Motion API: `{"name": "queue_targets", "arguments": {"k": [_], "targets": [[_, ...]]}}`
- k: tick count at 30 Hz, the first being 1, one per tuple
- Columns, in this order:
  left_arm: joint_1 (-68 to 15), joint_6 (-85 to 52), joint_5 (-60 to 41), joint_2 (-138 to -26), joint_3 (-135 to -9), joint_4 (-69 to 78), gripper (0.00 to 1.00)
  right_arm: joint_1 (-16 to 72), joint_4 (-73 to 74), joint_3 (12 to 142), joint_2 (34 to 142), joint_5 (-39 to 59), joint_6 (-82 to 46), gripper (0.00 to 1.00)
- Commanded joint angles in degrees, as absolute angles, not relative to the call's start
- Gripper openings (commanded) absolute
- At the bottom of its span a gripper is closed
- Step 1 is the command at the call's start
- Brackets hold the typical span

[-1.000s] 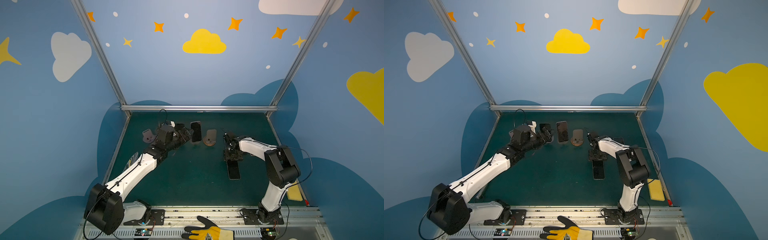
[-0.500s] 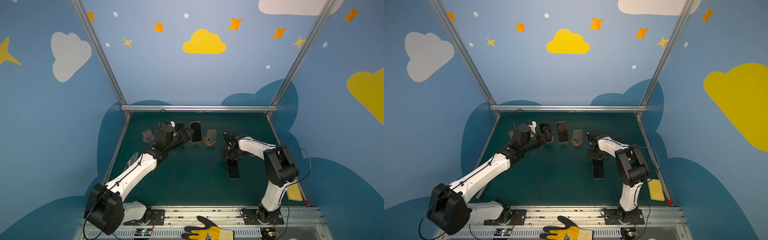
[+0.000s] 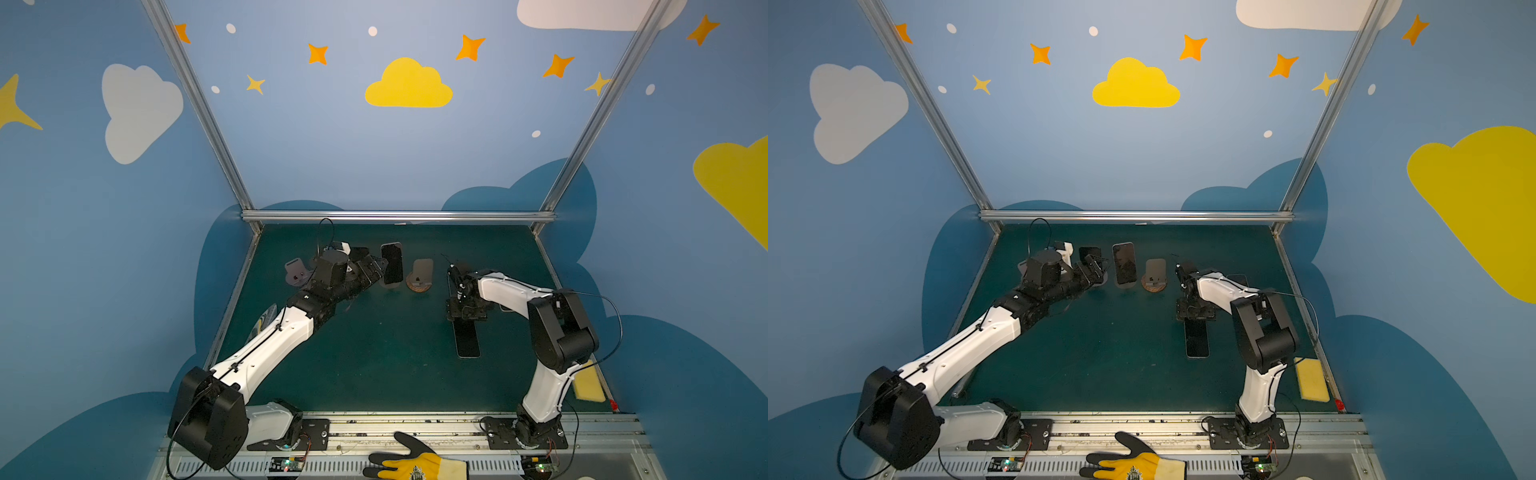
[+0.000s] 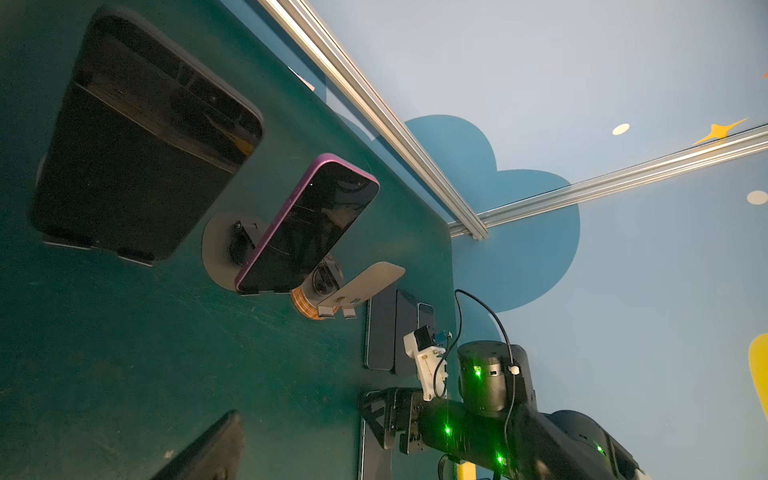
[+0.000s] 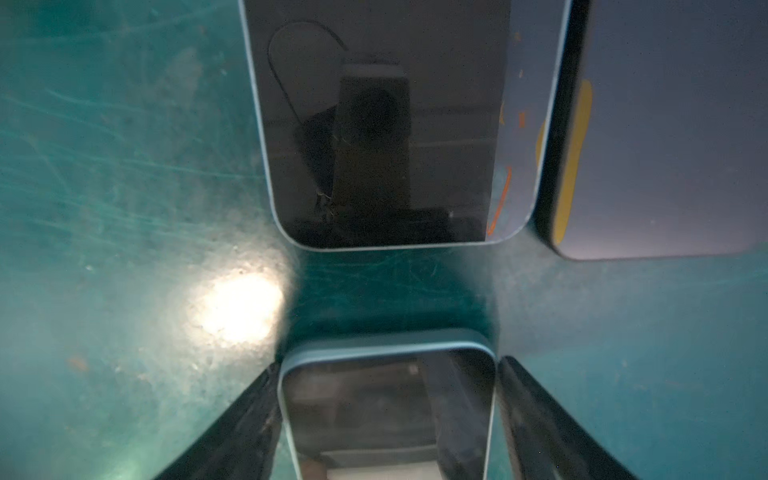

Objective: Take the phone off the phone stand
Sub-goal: 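Lower the light blue phone flat onto the table with the right gripper, then open the right gripper and raise it off the placed phone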

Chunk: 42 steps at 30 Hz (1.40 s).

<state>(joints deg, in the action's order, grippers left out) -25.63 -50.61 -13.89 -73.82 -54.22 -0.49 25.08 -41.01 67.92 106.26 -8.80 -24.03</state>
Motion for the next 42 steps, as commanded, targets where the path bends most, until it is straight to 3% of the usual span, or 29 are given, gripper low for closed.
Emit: {"name": "queue_targets", "arguments": {"k": [1, 25, 34, 42], "targets": [[-25.8, -49.9, -14.5, -73.7, -55.7, -0.5, 1.0, 24.3, -42.5, 66.7, 107.1, -10.2, -25.2, 0.8], [-25.7, -50.0, -14.6, -73.7, -55.8, -0.6, 1.0, 28.2, -46.4, 77.4, 96.8, -8.6, -24.1, 0.85], [-24.7, -49.6, -10.4, -72.5, -56.0, -2.9, 1.0, 35.1, -43.4, 82.0, 94.3, -11.0, -26.9, 0.85], [-22.6, -51.4, -7.5, -71.3, -56.1, -5.2, 1.0, 36.0, -33.6, 80.7, 94.1, -11.1, -27.7, 0.86]]}}
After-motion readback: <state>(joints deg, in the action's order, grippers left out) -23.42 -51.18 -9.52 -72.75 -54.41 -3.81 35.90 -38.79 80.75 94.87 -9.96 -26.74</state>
